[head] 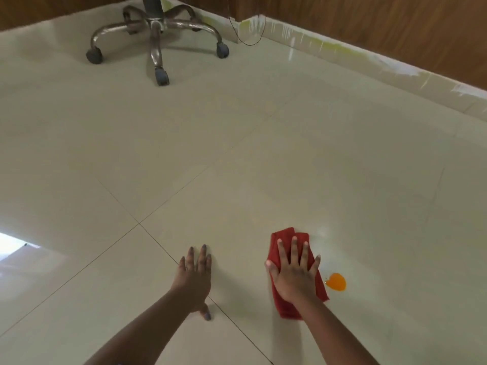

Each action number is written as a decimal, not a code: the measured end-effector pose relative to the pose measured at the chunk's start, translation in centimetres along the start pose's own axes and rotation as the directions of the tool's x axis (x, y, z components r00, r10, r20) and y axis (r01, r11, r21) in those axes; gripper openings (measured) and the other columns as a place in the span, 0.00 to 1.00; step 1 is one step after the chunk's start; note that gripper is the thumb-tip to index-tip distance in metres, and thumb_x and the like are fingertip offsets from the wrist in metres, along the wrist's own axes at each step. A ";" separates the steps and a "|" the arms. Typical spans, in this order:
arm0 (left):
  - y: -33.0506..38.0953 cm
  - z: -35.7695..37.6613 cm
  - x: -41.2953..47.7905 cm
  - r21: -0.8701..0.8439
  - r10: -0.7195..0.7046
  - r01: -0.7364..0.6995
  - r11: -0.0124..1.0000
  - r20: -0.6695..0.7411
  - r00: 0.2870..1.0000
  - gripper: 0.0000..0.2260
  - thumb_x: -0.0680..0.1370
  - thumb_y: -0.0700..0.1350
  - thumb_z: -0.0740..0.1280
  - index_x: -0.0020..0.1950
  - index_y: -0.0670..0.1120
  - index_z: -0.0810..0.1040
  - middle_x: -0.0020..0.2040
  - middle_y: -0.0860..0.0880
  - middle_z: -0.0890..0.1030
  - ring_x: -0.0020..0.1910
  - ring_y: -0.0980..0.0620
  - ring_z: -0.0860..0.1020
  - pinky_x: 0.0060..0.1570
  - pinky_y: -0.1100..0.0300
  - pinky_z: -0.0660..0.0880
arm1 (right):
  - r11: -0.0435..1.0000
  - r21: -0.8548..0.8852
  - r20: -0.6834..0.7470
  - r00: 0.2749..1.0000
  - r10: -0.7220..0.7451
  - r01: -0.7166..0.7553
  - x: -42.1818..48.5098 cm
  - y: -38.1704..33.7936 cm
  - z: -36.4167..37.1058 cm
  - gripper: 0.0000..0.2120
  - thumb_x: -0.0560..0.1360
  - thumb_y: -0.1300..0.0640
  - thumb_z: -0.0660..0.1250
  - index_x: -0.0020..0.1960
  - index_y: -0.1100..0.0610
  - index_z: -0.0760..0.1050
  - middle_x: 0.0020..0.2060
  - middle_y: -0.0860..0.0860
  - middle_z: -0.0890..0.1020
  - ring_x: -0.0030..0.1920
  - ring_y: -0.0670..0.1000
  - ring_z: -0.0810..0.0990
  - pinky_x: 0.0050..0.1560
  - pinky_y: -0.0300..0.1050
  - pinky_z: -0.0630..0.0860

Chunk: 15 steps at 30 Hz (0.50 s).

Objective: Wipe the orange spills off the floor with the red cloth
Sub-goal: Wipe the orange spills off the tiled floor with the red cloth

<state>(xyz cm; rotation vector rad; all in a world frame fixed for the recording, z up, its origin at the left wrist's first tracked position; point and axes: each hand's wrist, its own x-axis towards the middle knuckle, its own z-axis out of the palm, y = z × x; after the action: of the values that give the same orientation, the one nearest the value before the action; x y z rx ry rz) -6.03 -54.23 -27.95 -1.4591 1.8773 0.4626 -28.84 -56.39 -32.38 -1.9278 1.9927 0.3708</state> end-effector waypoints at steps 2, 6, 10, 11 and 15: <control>-0.8 0.8 0.5 -0.028 0.008 -0.009 1.000 -0.032 0.999 0.57 0.67 0.70 0.63 0.73 0.37 0.33 0.74 0.38 0.30 0.73 0.33 0.34 0.72 0.36 0.40 | 0.999 -0.049 -0.075 0.997 -0.010 0.006 -0.5 -0.6 -0.6 0.33 0.77 0.36 0.40 0.77 0.53 0.47 0.75 0.62 0.52 0.75 0.64 0.46 0.71 0.65 0.40; -2.9 1.0 3.2 -0.179 -0.023 -0.013 0.984 -0.195 0.980 0.55 0.64 0.77 0.52 0.70 0.42 0.28 0.71 0.44 0.24 0.71 0.40 0.28 0.69 0.36 0.36 | 0.995 0.075 -0.208 0.975 0.079 -0.065 1.6 -0.7 -0.4 0.34 0.75 0.39 0.44 0.72 0.58 0.65 0.70 0.66 0.64 0.72 0.67 0.59 0.70 0.63 0.55; -4.7 -1.6 7.4 -0.262 -0.026 -0.033 0.964 -0.218 0.976 0.54 0.65 0.76 0.55 0.73 0.47 0.30 0.72 0.47 0.26 0.72 0.40 0.29 0.70 0.37 0.37 | 0.980 0.090 -0.236 0.953 0.192 -0.175 7.3 1.3 -1.6 0.33 0.76 0.36 0.38 0.77 0.50 0.48 0.76 0.61 0.51 0.75 0.64 0.48 0.73 0.59 0.48; -5.2 -1.6 8.6 -0.282 -0.015 -0.048 0.958 -0.218 0.976 0.54 0.64 0.76 0.56 0.73 0.48 0.30 0.71 0.48 0.25 0.72 0.40 0.28 0.70 0.36 0.38 | 0.976 0.093 -0.228 0.950 0.214 -0.197 9.8 1.6 -2.3 0.32 0.76 0.36 0.39 0.77 0.48 0.45 0.76 0.60 0.48 0.75 0.63 0.47 0.74 0.59 0.47; -5.2 -0.8 9.2 -0.274 -0.005 -0.066 0.960 -0.249 0.969 0.55 0.62 0.78 0.52 0.69 0.47 0.26 0.69 0.49 0.23 0.70 0.41 0.25 0.70 0.36 0.38 | 0.981 0.125 -0.243 0.954 0.177 -0.151 16.5 -2.2 -5.6 0.28 0.79 0.38 0.43 0.76 0.45 0.43 0.77 0.57 0.45 0.75 0.61 0.43 0.74 0.57 0.43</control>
<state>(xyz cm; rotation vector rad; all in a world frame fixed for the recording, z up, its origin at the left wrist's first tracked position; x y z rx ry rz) -2.42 -62.71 -33.20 -1.7428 2.0983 0.6051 -27.29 -73.77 -34.09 -1.8266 2.2932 0.0584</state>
